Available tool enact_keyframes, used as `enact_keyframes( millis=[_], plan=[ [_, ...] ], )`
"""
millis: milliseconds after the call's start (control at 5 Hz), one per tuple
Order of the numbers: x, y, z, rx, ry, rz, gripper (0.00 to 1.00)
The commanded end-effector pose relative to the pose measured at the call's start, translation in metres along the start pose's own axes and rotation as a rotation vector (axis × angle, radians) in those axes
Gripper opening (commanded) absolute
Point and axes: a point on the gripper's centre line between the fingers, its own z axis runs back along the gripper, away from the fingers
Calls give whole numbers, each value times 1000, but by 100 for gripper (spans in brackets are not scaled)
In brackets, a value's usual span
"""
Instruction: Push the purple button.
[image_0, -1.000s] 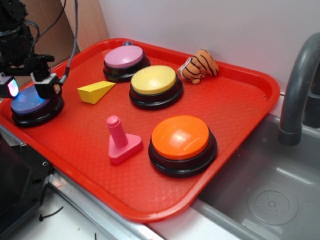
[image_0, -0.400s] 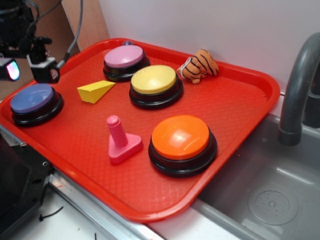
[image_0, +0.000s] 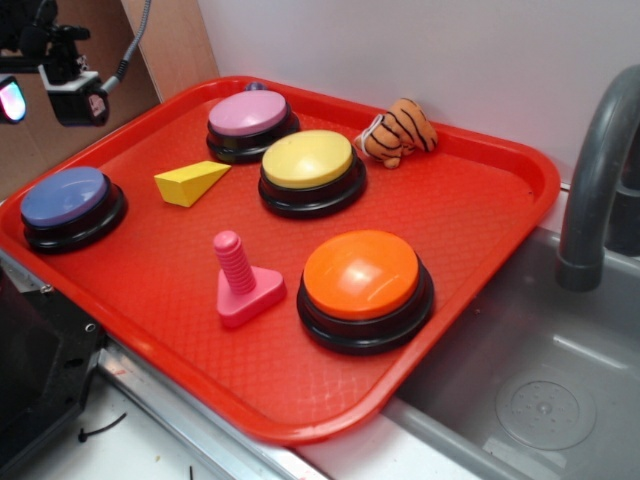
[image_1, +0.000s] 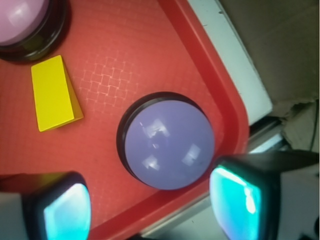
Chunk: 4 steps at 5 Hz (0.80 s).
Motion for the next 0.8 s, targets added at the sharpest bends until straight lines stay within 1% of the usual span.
enact_keyframes(
  millis=[0,400,600],
  plan=[
    [-1,10,33,-9,-84,-20,100],
    [-3,8,45,-17,-108,-17,100],
    [-3,8,53,-23,-96,-26,100]
  ],
)
